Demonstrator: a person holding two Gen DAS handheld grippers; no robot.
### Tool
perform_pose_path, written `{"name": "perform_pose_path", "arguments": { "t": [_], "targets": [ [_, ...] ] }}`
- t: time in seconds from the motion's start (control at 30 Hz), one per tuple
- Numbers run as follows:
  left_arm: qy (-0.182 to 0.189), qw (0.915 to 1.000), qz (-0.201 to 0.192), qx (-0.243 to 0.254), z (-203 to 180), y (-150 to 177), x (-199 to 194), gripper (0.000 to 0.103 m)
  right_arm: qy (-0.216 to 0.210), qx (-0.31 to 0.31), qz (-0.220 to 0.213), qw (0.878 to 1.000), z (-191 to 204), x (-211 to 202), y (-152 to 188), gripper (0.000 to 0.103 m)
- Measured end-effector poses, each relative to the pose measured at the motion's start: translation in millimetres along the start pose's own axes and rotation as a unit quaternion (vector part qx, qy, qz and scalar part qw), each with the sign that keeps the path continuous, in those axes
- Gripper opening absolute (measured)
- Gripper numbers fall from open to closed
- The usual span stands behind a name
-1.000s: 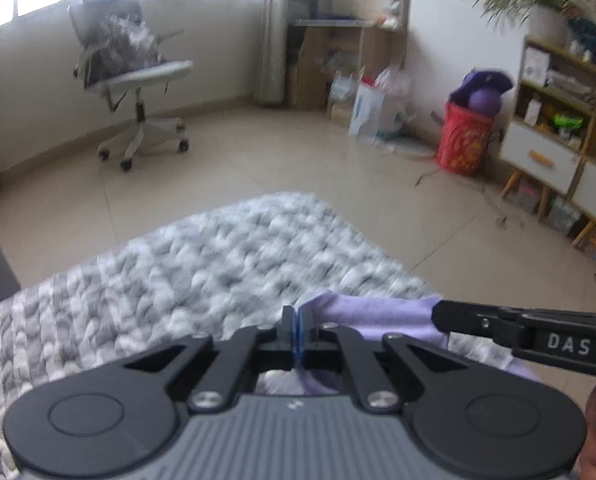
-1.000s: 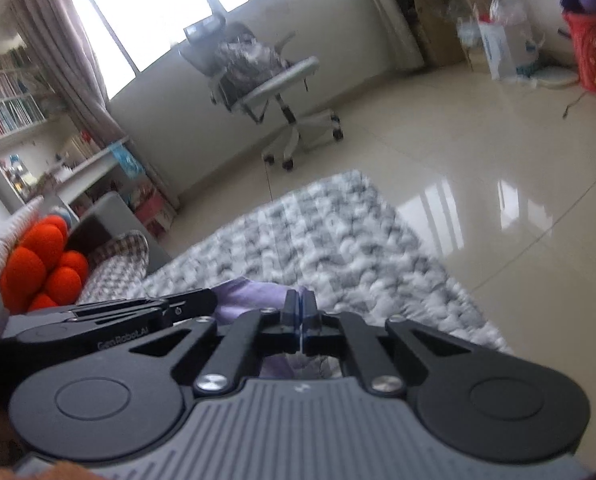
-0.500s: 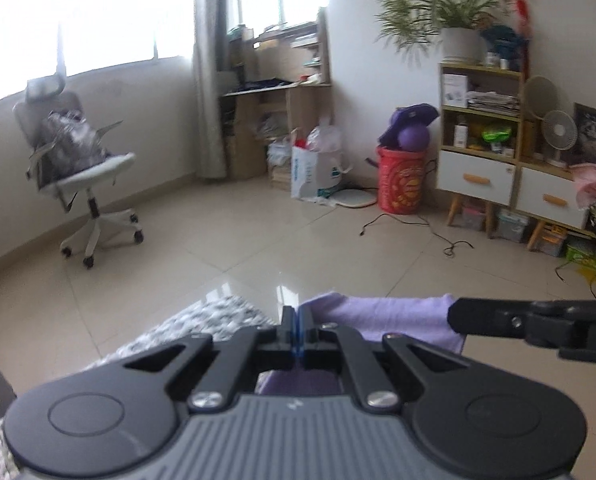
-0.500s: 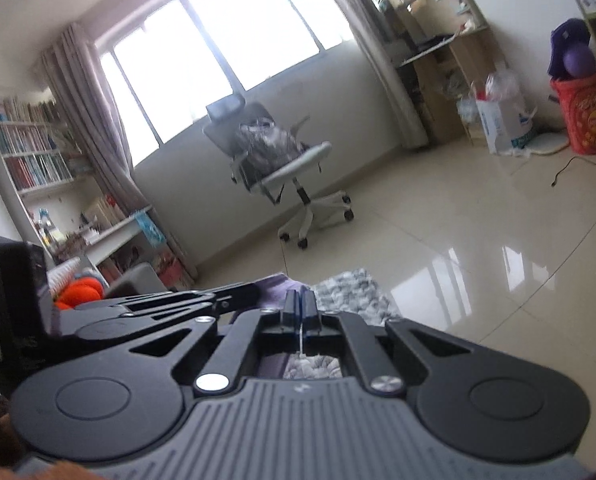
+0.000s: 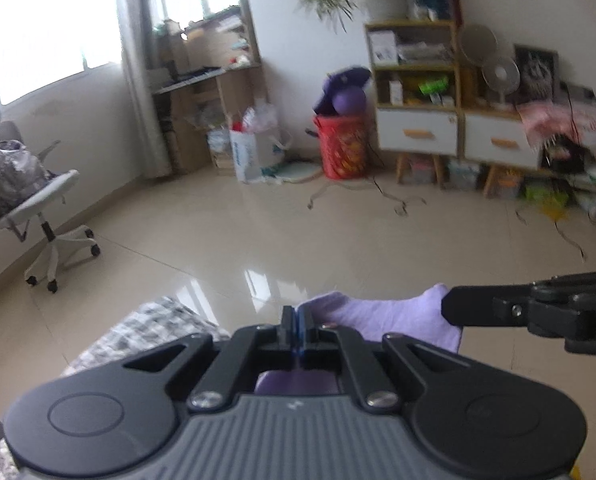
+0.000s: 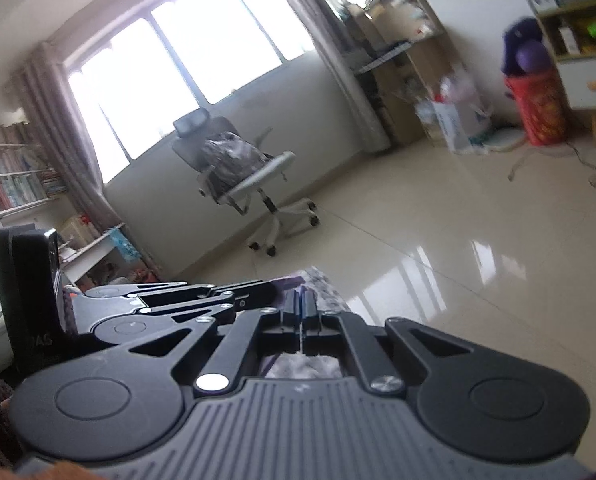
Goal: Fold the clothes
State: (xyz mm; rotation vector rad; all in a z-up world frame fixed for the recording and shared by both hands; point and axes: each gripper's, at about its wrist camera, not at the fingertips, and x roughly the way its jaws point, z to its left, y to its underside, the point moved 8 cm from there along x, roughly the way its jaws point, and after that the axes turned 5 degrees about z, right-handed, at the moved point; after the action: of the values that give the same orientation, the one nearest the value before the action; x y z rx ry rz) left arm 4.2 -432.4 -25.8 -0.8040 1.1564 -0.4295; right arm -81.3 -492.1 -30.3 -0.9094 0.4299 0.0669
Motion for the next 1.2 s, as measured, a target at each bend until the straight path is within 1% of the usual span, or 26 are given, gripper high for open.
{"name": "perform_pose_path", "arguments": {
  "t": [0.13, 0.33, 0.63, 0.77, 0.87, 0.93, 1.07, 1.1, 1.2],
  "targets": [
    [0.010, 0.9995, 0.029, 0.005, -12, 16, 25, 0.001, 0.019, 0.024, 0.023, 0.999, -23, 11, 18, 0.001],
    [0.020, 0.9979, 0.062, 0.009, -24, 35, 54, 0.001, 0.043, 0.050, 0.052, 0.996, -49, 23, 42, 0.001],
    [0.025, 0.9960, 0.085, -0.004, -27, 55, 77, 0.001, 0.065, 0.074, 0.091, 0.991, -71, 37, 70, 0.001],
    [0.025, 0.9956, 0.089, -0.017, -27, 61, 82, 0.001, 0.070, 0.076, 0.105, 0.989, -75, 40, 78, 0.002],
    [0.029, 0.9960, 0.079, -0.031, -28, 58, 78, 0.002, 0.078, 0.071, 0.107, 0.989, -76, 41, 77, 0.013],
    [0.033, 0.9964, 0.069, -0.036, -29, 55, 72, 0.003, 0.077, 0.064, 0.108, 0.989, -76, 42, 74, 0.014],
    [0.033, 0.9964, 0.058, -0.052, -25, 52, 60, 0.013, 0.077, 0.041, 0.109, 0.990, -69, 41, 70, 0.014],
    [0.033, 0.9964, 0.055, -0.056, -24, 52, 56, 0.017, 0.074, 0.037, 0.110, 0.990, -66, 41, 70, 0.014],
    [0.026, 0.9959, 0.051, -0.070, -15, 54, 43, 0.023, 0.064, 0.024, 0.115, 0.991, -56, 42, 71, 0.015]
  ]
}}
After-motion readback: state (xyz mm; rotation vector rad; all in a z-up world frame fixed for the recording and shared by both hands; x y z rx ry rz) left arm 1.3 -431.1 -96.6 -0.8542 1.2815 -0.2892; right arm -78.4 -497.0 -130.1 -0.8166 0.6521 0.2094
